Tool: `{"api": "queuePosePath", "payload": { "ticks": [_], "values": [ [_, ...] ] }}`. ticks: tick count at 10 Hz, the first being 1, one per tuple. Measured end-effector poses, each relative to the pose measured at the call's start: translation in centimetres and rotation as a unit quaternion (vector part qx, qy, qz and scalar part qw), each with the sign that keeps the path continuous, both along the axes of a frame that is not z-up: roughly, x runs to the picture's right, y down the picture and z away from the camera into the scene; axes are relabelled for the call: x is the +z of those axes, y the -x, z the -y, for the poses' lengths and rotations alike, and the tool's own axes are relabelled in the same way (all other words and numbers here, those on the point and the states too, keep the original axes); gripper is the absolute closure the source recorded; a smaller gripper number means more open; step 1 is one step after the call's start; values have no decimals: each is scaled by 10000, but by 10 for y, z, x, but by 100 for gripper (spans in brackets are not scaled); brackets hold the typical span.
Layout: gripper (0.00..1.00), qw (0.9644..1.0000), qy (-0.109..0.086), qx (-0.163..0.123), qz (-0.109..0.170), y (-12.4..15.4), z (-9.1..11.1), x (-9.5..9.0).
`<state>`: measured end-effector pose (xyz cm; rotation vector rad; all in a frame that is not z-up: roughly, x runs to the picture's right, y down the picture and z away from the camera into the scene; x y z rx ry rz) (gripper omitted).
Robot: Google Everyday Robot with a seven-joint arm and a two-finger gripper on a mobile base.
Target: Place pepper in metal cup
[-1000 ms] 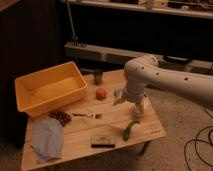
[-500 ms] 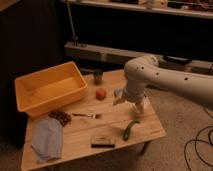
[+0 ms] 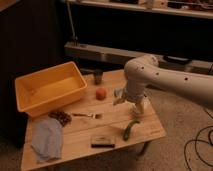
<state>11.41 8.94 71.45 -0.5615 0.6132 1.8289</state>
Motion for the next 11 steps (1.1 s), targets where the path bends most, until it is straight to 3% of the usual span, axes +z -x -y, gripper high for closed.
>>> {"api": "queuePosePath", "payload": {
  "ticks": [2,3,5,7,8,9,11],
  "values": [
    [20,9998,-178,2,6,1,4,-1],
    [20,9981,-611,-39,29,4,8,-3],
    [20,9877,-1526,-240,231,3,12,0],
    [20,9763,-2067,-420,485,11,14,-4],
    [20,9735,-2175,-456,537,13,14,-6],
    [20,9746,-2140,-444,489,10,15,-4],
    [20,9881,-1459,-264,402,6,13,13]
  ]
}}
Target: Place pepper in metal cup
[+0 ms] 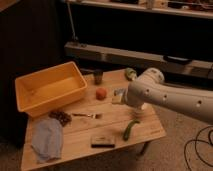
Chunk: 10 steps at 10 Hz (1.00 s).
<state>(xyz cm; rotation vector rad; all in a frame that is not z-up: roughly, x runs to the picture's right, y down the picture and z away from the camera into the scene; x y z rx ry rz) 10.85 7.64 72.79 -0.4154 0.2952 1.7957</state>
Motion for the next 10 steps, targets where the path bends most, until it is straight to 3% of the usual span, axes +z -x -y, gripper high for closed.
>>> {"api": "queuePosePath", "payload": {
  "ticks": [2,6,10],
  "values": [
    [20,9988,482,81,-10,-9,-10,10],
    [20,9974,702,100,-109,-25,-41,16],
    [20,9959,877,-40,-223,-20,-87,50]
  ]
}}
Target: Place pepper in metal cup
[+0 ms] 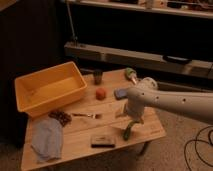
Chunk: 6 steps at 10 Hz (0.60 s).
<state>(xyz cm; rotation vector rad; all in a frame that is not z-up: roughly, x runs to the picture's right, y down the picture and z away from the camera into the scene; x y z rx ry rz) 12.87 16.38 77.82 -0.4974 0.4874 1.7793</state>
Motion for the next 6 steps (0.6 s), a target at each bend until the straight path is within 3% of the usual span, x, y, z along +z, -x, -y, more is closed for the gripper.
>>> {"api": "queuePosePath", "payload": {
  "ticks": [3,6],
  "values": [
    [20,9992,-9,309,266,-6,-26,19],
    [20,9985,-91,473,252,-17,-40,35]
  ]
}}
